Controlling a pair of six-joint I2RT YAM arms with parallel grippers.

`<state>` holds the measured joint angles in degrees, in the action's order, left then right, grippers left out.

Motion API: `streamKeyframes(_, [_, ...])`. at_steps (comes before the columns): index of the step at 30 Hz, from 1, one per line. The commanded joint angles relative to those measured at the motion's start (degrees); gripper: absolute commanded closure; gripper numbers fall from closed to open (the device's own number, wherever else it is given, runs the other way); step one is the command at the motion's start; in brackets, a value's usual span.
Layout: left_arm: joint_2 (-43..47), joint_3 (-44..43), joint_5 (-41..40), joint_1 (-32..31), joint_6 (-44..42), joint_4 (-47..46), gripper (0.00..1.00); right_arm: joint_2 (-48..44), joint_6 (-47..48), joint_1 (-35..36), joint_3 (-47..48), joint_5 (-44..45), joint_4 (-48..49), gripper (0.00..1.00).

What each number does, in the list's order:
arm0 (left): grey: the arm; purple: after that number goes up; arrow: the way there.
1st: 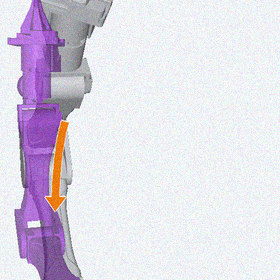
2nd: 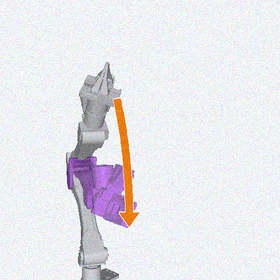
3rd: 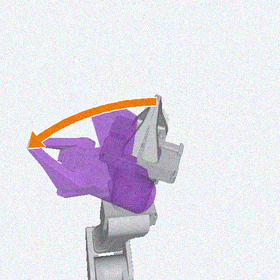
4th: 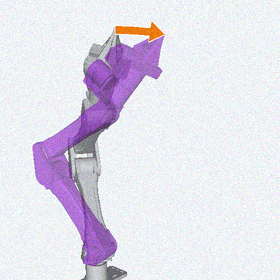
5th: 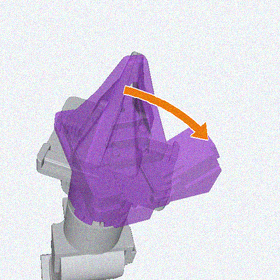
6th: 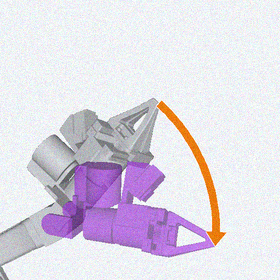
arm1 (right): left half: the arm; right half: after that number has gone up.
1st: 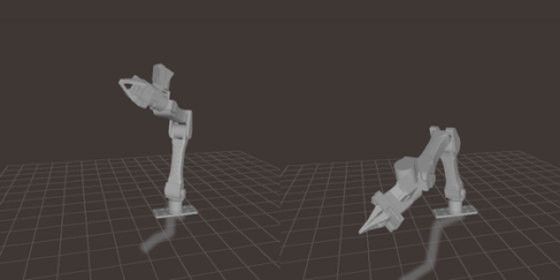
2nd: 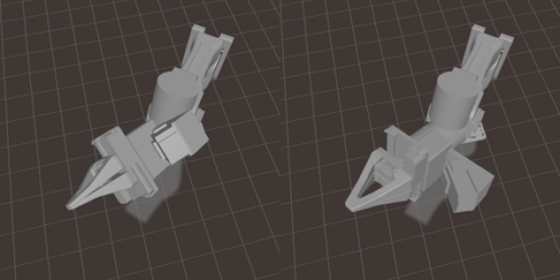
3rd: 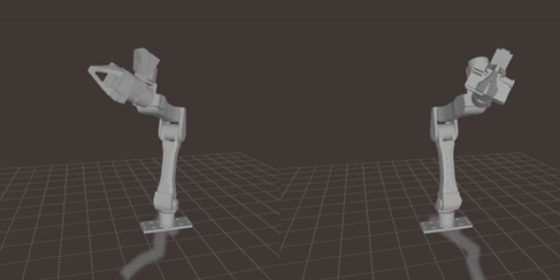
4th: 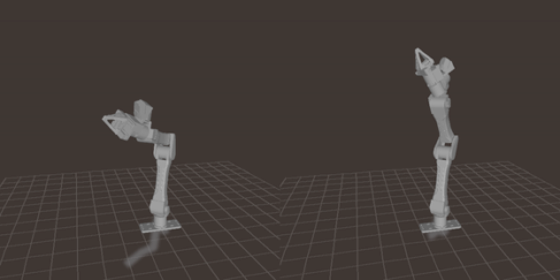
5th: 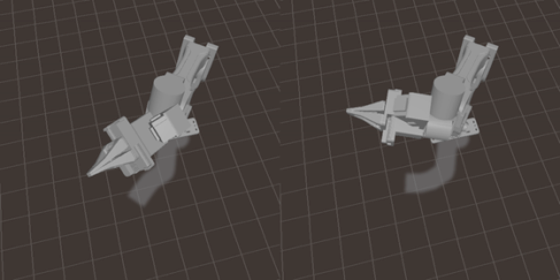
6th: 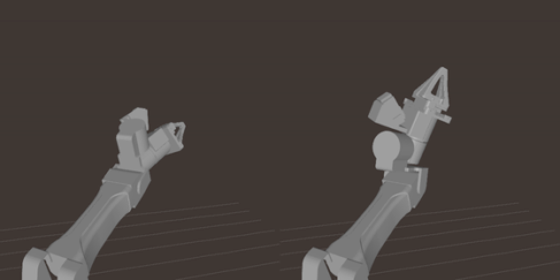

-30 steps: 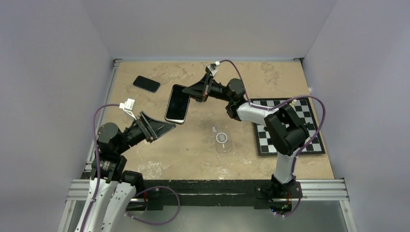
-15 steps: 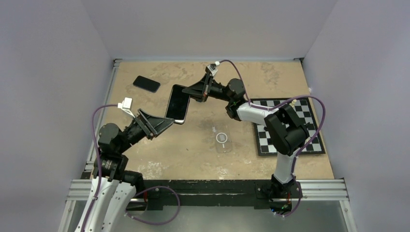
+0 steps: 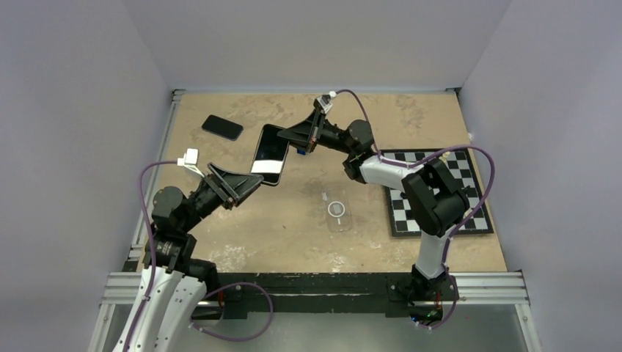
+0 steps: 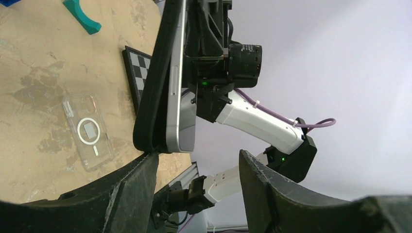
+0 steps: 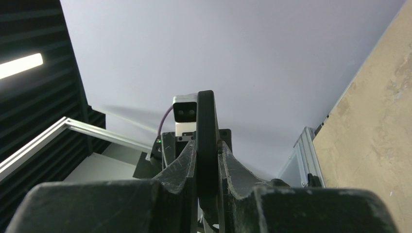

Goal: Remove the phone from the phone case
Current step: Remove the phone case from the phone.

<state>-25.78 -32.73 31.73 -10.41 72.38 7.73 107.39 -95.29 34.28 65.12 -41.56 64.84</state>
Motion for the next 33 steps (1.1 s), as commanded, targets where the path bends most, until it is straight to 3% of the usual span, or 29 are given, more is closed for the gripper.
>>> streamKeyframes(1, [-0.2,2.2,-4.7,0.2,2.8,-3.8,0.34,-5.6,-4.2,1.4,-0.2,-0.3,7.5,1.0])
streamKeyframes(7, [0.3,4.1,-6.2,0.2,6.3,-7.8,0.37,-5.5,-2.0,2.4,-0.8,-1.1,5.9,1.0])
streamKeyframes(12, [-0.3,7.6,-6.5,0.2,11.7,-16.5,0.56,-4.5,0.3,4.2,-0.9,-2.4,5.5,1.0])
streamKeyframes(16, [-0.7,7.9,-6.0,0.2,13.3,-19.1,0.62,-6.5,7.6,5.1,-1.5,-2.5,-1.7,1.0])
streamKeyframes(24, [1.6,7.2,-9.3,0.2,9.7,-14.4,0.68,-8.9,13.1,6.3,-0.4,-4.2,-8.3,1.0])
streamKeyframes(29, [-2.2,5.3,-4.3,0.2,6.1,-15.4,0.72,-8.5,15.6,5.9,1.4,-11.3,-10.3,1.0])
streamKeyframes(33, [-5.4,3.9,2.0,0.2,3.0,-17.0,0.82,-8.9,24.3,6.0,5.3,-16.5,-21.7,1.0])
